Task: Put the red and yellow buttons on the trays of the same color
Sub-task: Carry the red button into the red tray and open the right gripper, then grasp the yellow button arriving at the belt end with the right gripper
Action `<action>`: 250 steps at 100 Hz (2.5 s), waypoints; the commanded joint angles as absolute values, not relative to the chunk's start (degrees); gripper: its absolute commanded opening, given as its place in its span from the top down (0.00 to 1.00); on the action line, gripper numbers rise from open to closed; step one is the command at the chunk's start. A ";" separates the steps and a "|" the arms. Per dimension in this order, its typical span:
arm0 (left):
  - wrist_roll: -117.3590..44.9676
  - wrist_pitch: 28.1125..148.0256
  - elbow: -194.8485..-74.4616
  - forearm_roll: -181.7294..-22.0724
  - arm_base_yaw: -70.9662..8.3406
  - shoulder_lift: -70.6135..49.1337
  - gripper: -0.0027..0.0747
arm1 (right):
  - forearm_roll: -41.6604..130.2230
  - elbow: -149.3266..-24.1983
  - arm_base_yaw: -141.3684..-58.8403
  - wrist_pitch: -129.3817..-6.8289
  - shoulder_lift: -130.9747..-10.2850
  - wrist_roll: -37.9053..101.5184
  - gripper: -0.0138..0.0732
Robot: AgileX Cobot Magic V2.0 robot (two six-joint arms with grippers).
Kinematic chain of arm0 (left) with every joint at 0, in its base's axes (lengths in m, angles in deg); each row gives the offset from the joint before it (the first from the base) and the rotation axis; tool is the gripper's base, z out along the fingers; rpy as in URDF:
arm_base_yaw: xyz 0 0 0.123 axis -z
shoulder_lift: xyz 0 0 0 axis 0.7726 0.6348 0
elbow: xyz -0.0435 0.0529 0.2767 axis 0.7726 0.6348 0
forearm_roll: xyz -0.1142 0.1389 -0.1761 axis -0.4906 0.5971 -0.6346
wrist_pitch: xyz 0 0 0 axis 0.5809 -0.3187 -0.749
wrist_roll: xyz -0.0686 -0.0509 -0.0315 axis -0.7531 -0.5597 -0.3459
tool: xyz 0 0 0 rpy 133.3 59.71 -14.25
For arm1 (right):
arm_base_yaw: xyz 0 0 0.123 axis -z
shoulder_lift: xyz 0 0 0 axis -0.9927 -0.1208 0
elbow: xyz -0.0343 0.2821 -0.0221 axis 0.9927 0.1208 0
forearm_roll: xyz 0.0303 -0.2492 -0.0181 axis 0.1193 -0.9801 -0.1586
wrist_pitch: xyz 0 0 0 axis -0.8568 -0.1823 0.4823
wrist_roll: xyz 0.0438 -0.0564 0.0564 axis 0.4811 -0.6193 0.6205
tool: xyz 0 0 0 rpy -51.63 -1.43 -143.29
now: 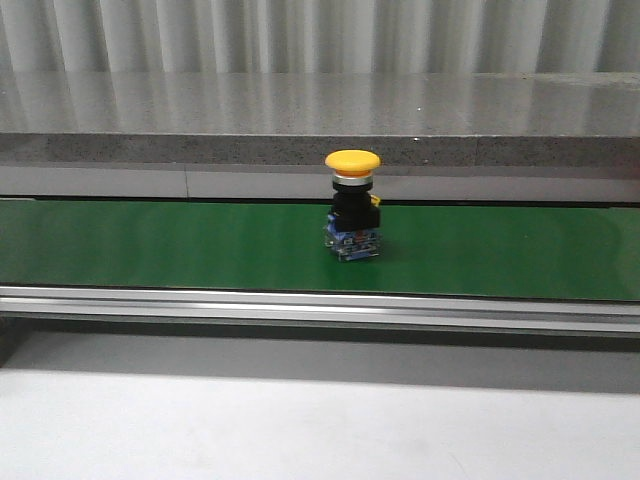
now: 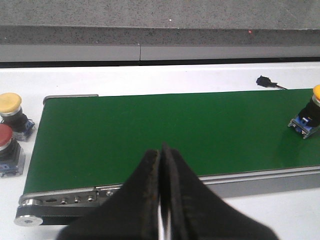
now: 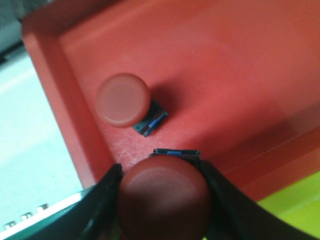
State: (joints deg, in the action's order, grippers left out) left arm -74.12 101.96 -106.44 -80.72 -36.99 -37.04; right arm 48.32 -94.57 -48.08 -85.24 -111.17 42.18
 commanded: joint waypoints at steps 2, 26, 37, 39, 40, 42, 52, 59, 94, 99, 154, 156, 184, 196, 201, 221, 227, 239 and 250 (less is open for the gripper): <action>-74.15 97.87 -108.02 -81.37 -36.43 -36.94 0.99 | 49.48 -96.16 -47.83 -82.11 -110.78 42.27 0.79; -74.15 97.87 -108.02 -81.37 -36.43 -36.94 0.99 | 52.26 -96.16 -47.94 -79.75 -115.13 42.27 0.79; -74.15 97.87 -108.02 -81.37 -36.43 -36.94 0.99 | 53.11 -96.16 -47.94 -79.70 -116.30 42.27 0.77; -74.15 97.87 -108.02 -81.37 -36.43 -36.94 0.99 | 53.21 -96.16 -47.94 -79.89 -116.37 42.27 0.76; -74.15 97.87 -108.02 -81.37 -36.43 -36.94 0.99 | 53.21 -96.16 -47.94 -79.95 -116.37 42.27 0.74; -74.15 97.87 -108.02 -81.37 -36.43 -36.94 0.99 | 53.26 -96.16 -47.94 -80.01 -116.37 42.27 0.72; -74.15 97.87 -108.02 -81.37 -36.43 -36.94 0.99 | 53.81 -96.16 -47.94 -79.93 -116.28 42.27 0.46; -74.15 97.87 -108.02 -81.37 -36.43 -36.94 0.99 | 54.13 -96.16 -47.94 -79.89 -115.99 42.27 0.25; -74.15 97.87 -108.02 -81.37 -36.43 -36.94 0.99 | 54.01 -91.35 -47.94 -79.09 -105.77 42.18 0.10; -74.15 97.87 -108.02 -81.37 -36.43 -36.94 0.99 | 54.01 -89.74 -47.94 -78.71 -103.32 42.18 0.10; -74.15 97.87 -108.02 -81.37 -36.43 -36.94 0.99 | 54.19 -83.42 -54.73 -97.68 -77.49 42.18 0.10; -74.15 97.87 -108.02 -81.37 -36.43 -36.94 0.99 | 54.19 -83.42 -55.57 -98.50 -77.03 42.18 0.10; -74.15 97.87 -108.02 -81.37 -36.43 -36.94 0.99 | 54.19 -83.42 -67.90 -103.91 -75.81 42.18 0.10; -74.15 97.87 -108.02 -81.37 -36.43 -36.94 0.99 | 54.19 -83.42 -72.06 -103.88 -76.56 42.18 0.10; -74.15 97.87 -108.02 -81.37 -36.43 -36.94 0.99 | 54.19 -83.42 -73.36 -104.02 -77.31 42.06 0.10; -74.15 97.87 -108.02 -81.37 -36.43 -36.94 0.99 | 54.14 -83.42 -77.66 -104.17 -80.44 40.10 0.10; -74.15 97.87 -108.02 -81.37 -36.43 -36.94 0.99 | 54.14 -83.48 -78.32 -103.73 -81.55 38.73 0.10; -74.15 97.87 -108.02 -81.37 -36.43 -36.94 0.99 | 54.08 -83.60 -78.66 -101.45 -84.77 37.73 0.10; -74.15 97.87 -108.02 -81.37 -36.43 -36.94 0.99 | 54.08 -83.60 -78.66 -100.07 -87.94 36.30 0.10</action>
